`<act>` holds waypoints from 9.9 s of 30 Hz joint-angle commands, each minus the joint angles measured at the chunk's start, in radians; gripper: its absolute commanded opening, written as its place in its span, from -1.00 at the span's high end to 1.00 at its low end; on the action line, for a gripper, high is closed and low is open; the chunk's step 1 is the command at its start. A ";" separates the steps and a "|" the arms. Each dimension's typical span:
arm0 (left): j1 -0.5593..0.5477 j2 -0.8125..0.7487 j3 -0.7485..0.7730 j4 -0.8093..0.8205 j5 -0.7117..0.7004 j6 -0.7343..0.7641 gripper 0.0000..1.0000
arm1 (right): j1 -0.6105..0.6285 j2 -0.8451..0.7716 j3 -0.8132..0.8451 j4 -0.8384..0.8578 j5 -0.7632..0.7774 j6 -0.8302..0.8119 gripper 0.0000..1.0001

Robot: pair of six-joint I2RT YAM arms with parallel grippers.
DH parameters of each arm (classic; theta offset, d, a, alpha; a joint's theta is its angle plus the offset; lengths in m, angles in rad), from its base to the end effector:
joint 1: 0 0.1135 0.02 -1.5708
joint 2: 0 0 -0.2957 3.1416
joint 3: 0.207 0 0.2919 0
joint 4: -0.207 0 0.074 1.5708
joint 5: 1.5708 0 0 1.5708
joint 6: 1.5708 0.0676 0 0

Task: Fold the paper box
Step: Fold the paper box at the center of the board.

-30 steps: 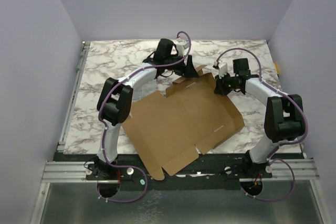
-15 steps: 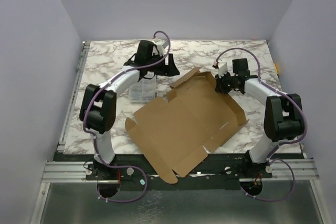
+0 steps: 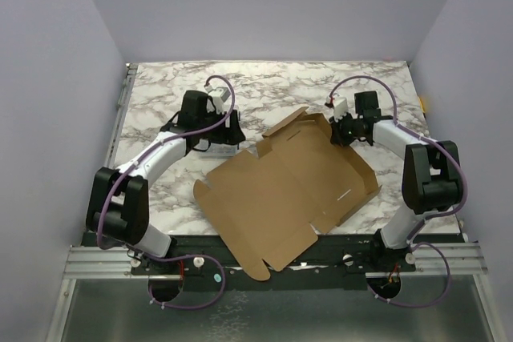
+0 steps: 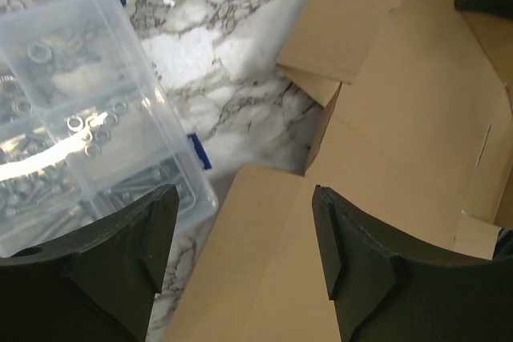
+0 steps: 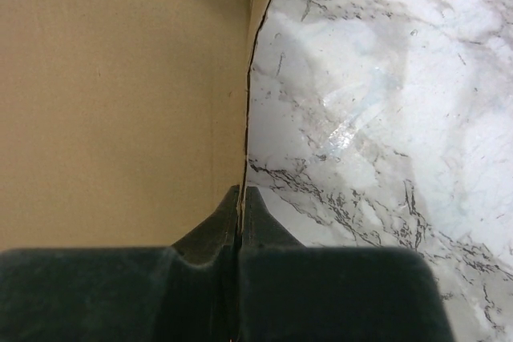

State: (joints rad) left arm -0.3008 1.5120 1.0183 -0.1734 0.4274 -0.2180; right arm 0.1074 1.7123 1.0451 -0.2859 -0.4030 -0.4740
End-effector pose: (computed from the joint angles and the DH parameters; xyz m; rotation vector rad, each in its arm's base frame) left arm 0.3633 -0.1420 0.2423 0.3318 2.2509 -0.7563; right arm 0.3969 0.0695 0.1656 -0.8532 2.2960 0.3488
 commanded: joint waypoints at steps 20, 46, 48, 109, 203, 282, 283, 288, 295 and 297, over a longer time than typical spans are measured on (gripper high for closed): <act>0.068 -0.422 -0.233 -0.379 -0.214 -0.435 -0.98 | 0.000 0.017 -0.008 -0.033 0.000 -0.022 0.97; 0.023 -0.374 -0.456 -0.341 -0.209 -0.568 -0.75 | -0.001 0.026 0.006 -0.051 -0.034 -0.021 0.97; 0.020 -0.406 -0.457 -0.310 -0.156 -0.561 -0.61 | -0.002 0.027 0.006 -0.053 -0.038 -0.021 0.97; -0.179 -0.104 -0.161 0.036 0.108 -0.638 0.54 | -0.004 -0.047 -0.040 -0.065 -0.125 0.038 0.80; -0.171 0.093 0.698 -0.357 -0.332 -0.190 -0.60 | -0.261 -0.088 -0.127 0.094 -0.277 0.256 0.99; -0.140 0.781 0.826 -0.300 0.173 0.035 -0.35 | -0.153 -0.214 -0.254 0.333 -0.208 -0.185 0.99; -0.133 0.780 0.814 -0.298 0.174 0.031 -0.35 | -0.150 -0.218 -0.266 0.348 -0.217 -0.214 0.98; -0.123 0.779 0.777 -0.255 0.236 -0.014 -0.34 | -0.120 -0.234 -0.331 0.433 -0.218 -0.334 0.90; -0.123 0.753 0.739 -0.183 0.313 -0.072 -0.36 | -0.043 -0.243 -0.339 0.496 -0.147 -0.407 0.98; -0.123 0.741 0.731 -0.163 0.340 -0.093 -0.39 | -0.036 -0.243 -0.330 0.511 -0.130 -0.406 0.99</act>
State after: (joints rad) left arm -0.4217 2.3066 1.7817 -0.3786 0.6819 -0.2615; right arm 0.0494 1.4979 0.7090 0.1410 -0.5728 -0.8169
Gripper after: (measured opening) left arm 0.677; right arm 0.013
